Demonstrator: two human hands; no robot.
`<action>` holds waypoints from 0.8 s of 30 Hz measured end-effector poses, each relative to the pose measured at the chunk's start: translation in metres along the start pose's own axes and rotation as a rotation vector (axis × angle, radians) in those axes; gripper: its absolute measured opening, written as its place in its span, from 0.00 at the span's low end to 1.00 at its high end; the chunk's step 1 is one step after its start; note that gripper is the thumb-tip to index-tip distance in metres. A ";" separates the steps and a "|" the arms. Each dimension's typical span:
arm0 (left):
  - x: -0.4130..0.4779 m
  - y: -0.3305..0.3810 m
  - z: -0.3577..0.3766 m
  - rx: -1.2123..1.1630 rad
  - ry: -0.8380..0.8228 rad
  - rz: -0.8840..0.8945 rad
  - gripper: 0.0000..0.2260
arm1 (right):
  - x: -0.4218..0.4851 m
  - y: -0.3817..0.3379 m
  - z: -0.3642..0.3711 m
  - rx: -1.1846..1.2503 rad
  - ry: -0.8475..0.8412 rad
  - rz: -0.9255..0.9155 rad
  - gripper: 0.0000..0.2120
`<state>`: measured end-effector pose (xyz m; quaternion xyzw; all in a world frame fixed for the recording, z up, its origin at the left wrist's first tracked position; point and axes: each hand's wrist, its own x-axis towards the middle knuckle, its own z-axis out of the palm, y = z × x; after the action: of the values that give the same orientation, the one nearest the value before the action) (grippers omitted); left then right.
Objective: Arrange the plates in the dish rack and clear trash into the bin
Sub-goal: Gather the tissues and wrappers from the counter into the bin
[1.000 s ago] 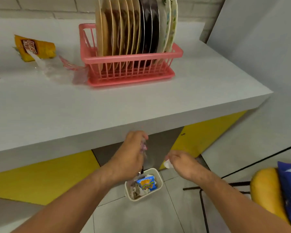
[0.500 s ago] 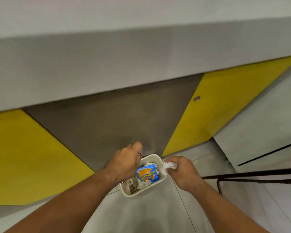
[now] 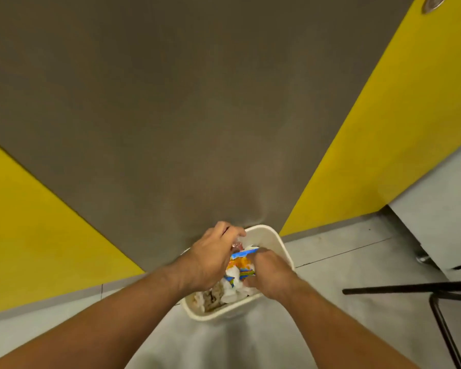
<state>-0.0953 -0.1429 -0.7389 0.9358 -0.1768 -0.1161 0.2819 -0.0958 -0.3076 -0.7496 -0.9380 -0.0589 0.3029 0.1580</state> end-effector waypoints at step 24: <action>0.000 -0.024 0.067 0.107 -0.557 -0.335 0.23 | -0.027 0.024 -0.025 0.203 0.276 0.061 0.17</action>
<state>-0.1100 -0.1569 -0.8068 0.8977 -0.0966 -0.4027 0.1501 -0.1024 -0.3421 -0.7234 -0.9513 0.0228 0.1801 0.2493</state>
